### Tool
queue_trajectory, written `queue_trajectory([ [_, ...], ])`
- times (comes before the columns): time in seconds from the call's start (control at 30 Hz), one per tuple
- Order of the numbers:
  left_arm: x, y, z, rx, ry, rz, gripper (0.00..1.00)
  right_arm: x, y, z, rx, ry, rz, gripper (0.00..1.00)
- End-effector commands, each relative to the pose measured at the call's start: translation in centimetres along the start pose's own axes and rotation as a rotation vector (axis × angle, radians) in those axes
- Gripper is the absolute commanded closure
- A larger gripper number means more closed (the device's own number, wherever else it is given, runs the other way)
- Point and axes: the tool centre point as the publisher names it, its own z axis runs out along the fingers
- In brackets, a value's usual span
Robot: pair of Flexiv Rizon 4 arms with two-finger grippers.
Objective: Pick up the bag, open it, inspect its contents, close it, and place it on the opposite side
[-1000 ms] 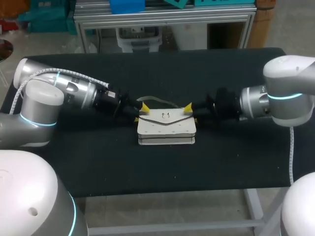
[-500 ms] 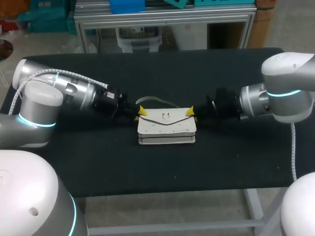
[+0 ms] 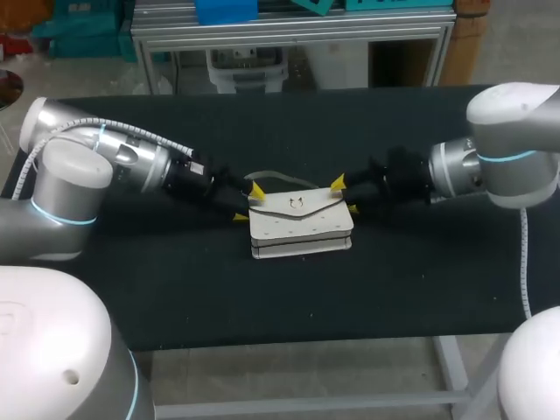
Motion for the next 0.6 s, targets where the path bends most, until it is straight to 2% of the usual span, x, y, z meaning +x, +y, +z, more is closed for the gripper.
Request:
queue_trajectory([
  [0.03,0.1,1.5,-1.5,0.044,-0.007,0.003,0.0,-0.1,-1.3,-1.2,-0.028,-0.002,0.0,0.0],
  [0.2,-0.3,1.7,-2.7,0.088,-0.036,-0.008,0.0,0.3,-2.7,-1.7,-0.043,0.02,-0.017,0.0],
  [0.23,-0.4,1.7,-2.9,0.098,-0.043,-0.015,0.0,0.4,-3.0,-1.7,-0.041,0.023,-0.024,0.05],
  [0.33,-0.7,1.5,-3.5,0.12,-0.064,-0.03,0.0,0.7,-3.6,-1.6,-0.033,0.015,-0.044,0.49],
  [0.43,-1.0,1.5,-4.1,0.137,-0.083,-0.039,0.0,0.7,-4.0,-1.6,-0.03,0.0,-0.053,0.56],
  [0.6,-1.4,1.3,-5.0,0.158,-0.09,-0.058,0.0,0.0,-4.2,-1.6,-0.016,-0.015,-0.035,0.62],
])
